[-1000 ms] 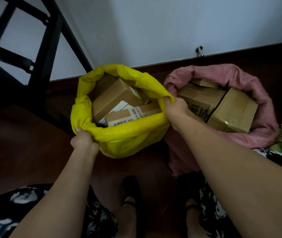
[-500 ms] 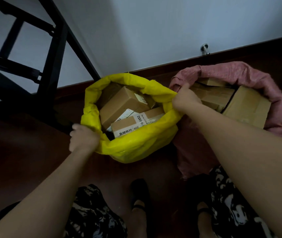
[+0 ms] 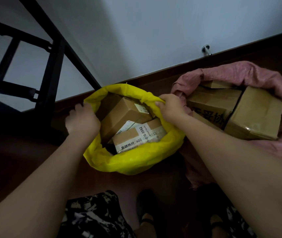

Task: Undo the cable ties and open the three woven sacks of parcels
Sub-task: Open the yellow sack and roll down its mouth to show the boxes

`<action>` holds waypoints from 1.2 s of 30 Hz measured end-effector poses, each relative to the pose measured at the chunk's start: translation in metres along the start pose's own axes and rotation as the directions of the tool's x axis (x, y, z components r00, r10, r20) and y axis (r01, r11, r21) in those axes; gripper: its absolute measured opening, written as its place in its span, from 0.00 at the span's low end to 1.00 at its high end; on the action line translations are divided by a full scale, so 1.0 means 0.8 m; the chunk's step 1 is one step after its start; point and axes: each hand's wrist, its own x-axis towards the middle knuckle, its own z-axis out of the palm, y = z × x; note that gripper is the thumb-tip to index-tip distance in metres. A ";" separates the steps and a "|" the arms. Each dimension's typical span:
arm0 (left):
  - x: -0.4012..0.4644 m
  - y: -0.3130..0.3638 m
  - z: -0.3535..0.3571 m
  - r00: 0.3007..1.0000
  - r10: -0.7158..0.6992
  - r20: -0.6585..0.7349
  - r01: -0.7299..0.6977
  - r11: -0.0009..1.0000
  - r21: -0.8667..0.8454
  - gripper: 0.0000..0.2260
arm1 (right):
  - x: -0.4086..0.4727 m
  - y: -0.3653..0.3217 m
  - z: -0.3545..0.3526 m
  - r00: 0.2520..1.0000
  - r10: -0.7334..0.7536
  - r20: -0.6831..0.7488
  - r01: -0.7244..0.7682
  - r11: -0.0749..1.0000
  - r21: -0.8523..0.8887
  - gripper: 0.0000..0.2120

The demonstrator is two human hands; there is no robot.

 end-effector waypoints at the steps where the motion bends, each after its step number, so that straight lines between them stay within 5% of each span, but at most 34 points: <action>1: 0.012 0.003 0.002 0.997 0.040 -0.067 -0.048 0.992 -0.118 0.19 | 0.004 0.001 -0.002 1.000 -0.005 0.004 0.005 0.998 0.066 0.08; 6: 0.059 0.029 0.011 0.973 0.179 -0.146 -0.218 0.919 -0.329 0.24 | 0.017 0.001 -0.018 0.999 -0.037 0.023 0.030 0.971 0.235 0.13; 14: 0.097 0.047 0.023 0.984 0.120 -0.135 -0.176 0.807 -0.563 0.11 | 0.042 0.020 -0.013 0.989 0.058 0.138 -0.123 0.843 0.523 0.13; 18: 0.105 0.065 0.013 0.999 -0.006 -0.042 -0.024 0.741 -0.671 0.13 | 0.059 0.019 -0.019 0.966 0.221 0.136 -0.258 0.768 0.586 0.14; 21: 0.125 0.064 0.006 0.974 -0.152 0.171 0.228 0.577 -0.784 0.18 | 0.072 0.018 -0.022 0.935 0.309 0.175 -0.351 0.725 0.593 0.17; 24: 0.137 0.046 0.004 0.920 -0.096 0.381 0.386 0.395 -0.834 0.25 | 0.079 0.022 -0.013 0.917 0.323 0.233 -0.398 0.727 0.560 0.17; 27: 0.130 0.039 0.006 0.919 -0.004 0.395 0.357 0.435 -0.827 0.07 | 0.078 0.029 -0.007 0.970 0.220 0.099 -0.241 0.884 0.401 0.13; 30: 0.126 0.039 0.006 0.920 0.044 0.389 0.323 0.473 -0.820 0.08 | 0.074 0.021 -0.006 0.997 -0.001 0.080 -0.015 0.980 0.200 0.13; 36: 0.123 0.040 0.004 0.920 0.099 0.379 0.296 0.458 -0.838 0.09 | 0.064 0.005 0.007 0.885 -0.430 0.182 0.455 0.880 -0.136 0.17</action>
